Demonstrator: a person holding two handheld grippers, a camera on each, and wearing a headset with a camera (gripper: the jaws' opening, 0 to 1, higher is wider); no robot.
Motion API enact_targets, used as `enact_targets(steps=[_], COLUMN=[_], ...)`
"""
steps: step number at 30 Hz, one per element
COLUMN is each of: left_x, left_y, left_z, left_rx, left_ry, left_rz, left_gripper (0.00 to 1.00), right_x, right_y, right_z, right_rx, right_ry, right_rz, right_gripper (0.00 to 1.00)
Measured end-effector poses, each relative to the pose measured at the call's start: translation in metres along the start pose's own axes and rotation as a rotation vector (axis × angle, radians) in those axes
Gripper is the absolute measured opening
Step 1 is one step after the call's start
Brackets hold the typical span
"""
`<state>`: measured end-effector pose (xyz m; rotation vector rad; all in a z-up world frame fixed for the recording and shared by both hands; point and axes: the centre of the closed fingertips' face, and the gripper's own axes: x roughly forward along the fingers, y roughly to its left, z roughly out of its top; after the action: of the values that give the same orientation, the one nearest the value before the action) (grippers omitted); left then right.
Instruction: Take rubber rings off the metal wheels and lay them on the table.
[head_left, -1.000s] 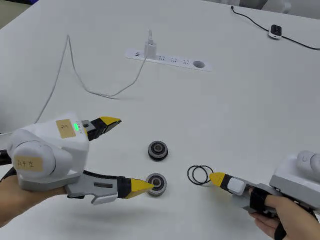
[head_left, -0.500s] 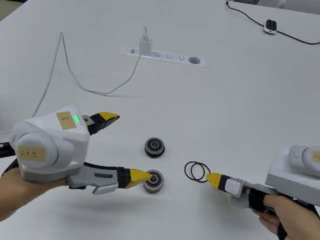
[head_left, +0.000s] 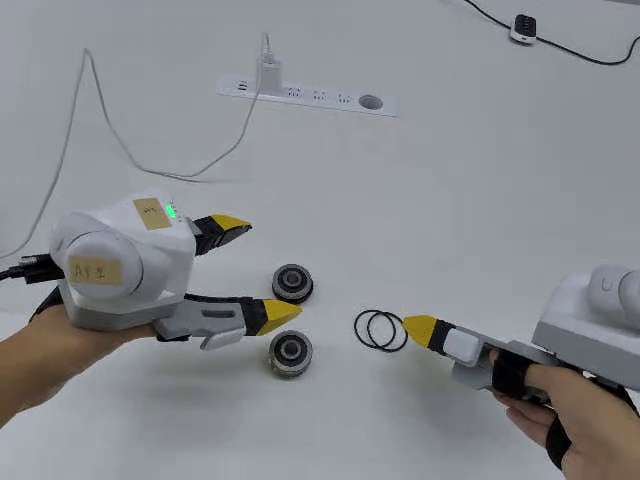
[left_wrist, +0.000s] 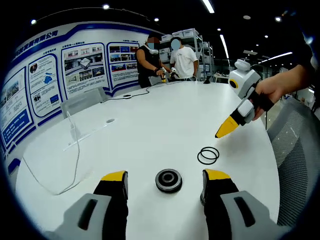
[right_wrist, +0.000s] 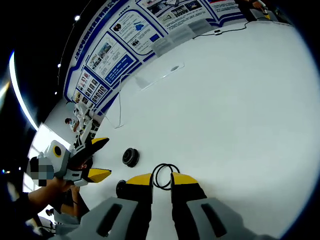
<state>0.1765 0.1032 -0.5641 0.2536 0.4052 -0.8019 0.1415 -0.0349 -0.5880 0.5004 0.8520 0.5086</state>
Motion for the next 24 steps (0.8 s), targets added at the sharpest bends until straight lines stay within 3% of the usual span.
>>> enact_targets(steps=[6,24], left_x=[0.014,0.026], left_y=[-0.001,-0.005], left_z=[-0.011,-0.017], left_rx=[-0.014,-0.021], left_ry=[0.031,0.041], left_rz=[-0.02,-0.053], left_gripper=[0.51,0.21], right_x=[0.0,0.008], right_y=[0.003,0.013], right_z=[0.004,0.0], right_rx=[0.011,0.045], right_ry=[-0.01,-0.006], right_rz=[0.022,0.068], right_gripper=[0.15,0.14])
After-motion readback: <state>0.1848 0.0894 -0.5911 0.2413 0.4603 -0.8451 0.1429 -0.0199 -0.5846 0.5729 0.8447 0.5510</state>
